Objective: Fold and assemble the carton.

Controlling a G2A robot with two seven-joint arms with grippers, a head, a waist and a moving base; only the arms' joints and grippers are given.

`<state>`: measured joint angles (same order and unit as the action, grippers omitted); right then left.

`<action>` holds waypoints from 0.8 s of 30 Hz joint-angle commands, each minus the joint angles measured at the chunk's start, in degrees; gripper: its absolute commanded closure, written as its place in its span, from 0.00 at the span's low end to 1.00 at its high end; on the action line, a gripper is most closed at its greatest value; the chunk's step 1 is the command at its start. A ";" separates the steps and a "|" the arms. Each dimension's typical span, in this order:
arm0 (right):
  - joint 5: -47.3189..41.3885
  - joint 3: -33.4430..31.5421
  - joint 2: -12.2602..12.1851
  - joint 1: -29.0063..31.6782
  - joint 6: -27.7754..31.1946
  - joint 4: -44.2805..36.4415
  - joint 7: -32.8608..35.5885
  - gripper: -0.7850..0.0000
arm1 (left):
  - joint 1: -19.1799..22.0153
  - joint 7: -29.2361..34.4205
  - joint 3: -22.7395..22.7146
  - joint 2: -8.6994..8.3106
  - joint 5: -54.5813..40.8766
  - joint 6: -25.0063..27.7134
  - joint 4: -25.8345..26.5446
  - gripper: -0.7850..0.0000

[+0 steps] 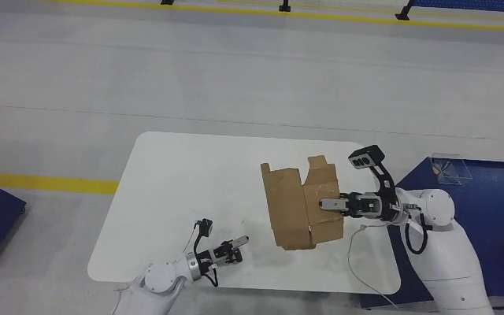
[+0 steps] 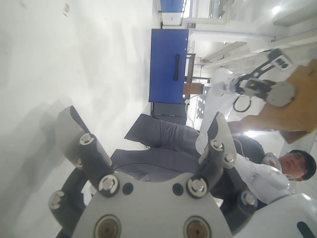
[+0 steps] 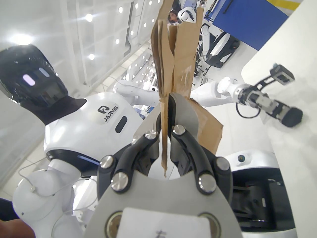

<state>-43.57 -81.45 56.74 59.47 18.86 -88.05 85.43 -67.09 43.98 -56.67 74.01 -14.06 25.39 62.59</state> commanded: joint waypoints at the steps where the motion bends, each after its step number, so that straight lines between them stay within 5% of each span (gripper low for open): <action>1: -0.18 0.79 0.10 -0.88 0.09 -1.89 -0.09 1.00 | 0.09 -0.09 0.29 0.08 -0.04 0.04 -0.07 0.00; 18: -0.25 1.40 0.18 -1.47 -0.14 -1.82 -0.32 1.00 | 0.09 -0.09 0.29 0.08 -0.04 0.04 -0.07 0.00; 24: 0.83 3.91 1.16 -0.02 8.61 -0.58 -8.62 1.00 | 0.09 -0.09 0.29 0.08 -0.04 0.04 -0.07 0.00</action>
<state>-41.08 -78.51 57.58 59.75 25.53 -88.63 78.28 -67.00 43.89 -56.38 74.09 -14.10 25.43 62.52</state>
